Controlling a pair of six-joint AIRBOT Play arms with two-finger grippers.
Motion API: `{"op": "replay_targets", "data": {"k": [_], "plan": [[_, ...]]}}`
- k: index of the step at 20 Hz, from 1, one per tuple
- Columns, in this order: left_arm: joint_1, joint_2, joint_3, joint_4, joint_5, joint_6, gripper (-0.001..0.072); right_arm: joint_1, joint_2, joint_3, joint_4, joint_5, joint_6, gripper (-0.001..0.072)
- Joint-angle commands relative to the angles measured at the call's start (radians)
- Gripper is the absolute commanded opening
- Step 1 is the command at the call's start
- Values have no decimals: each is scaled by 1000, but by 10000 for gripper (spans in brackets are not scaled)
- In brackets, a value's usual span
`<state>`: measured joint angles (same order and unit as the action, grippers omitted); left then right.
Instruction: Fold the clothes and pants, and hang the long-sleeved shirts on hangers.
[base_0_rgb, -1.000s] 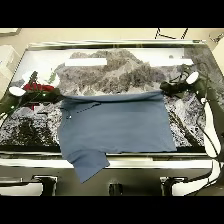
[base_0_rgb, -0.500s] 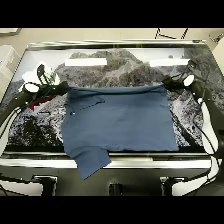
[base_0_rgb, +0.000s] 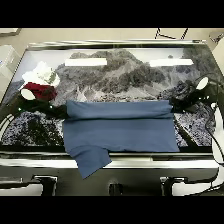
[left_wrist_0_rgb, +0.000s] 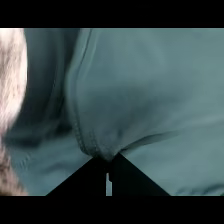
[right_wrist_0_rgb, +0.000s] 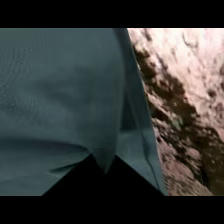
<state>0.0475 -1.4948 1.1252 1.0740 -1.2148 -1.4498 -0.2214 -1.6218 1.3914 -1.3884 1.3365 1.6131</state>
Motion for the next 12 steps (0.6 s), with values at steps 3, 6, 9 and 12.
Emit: {"op": "replay_targets", "data": {"k": [3, 6, 9, 12], "plan": [[-18, 9, -108, 44, 31, -36, 17, -5, 0, -59, -18, 8, -27, 39], [-15, 10, -103, 41, 22, -35, 92, -5, 0, -59, -18, 28, -1, 80], [39, 16, -29, 43, -116, -16, 542, -37, 9, -27, -14, 148, -26, 518], [121, 83, -48, 45, -247, 9, 542, -167, 33, -27, -14, 291, -51, 616]]}}
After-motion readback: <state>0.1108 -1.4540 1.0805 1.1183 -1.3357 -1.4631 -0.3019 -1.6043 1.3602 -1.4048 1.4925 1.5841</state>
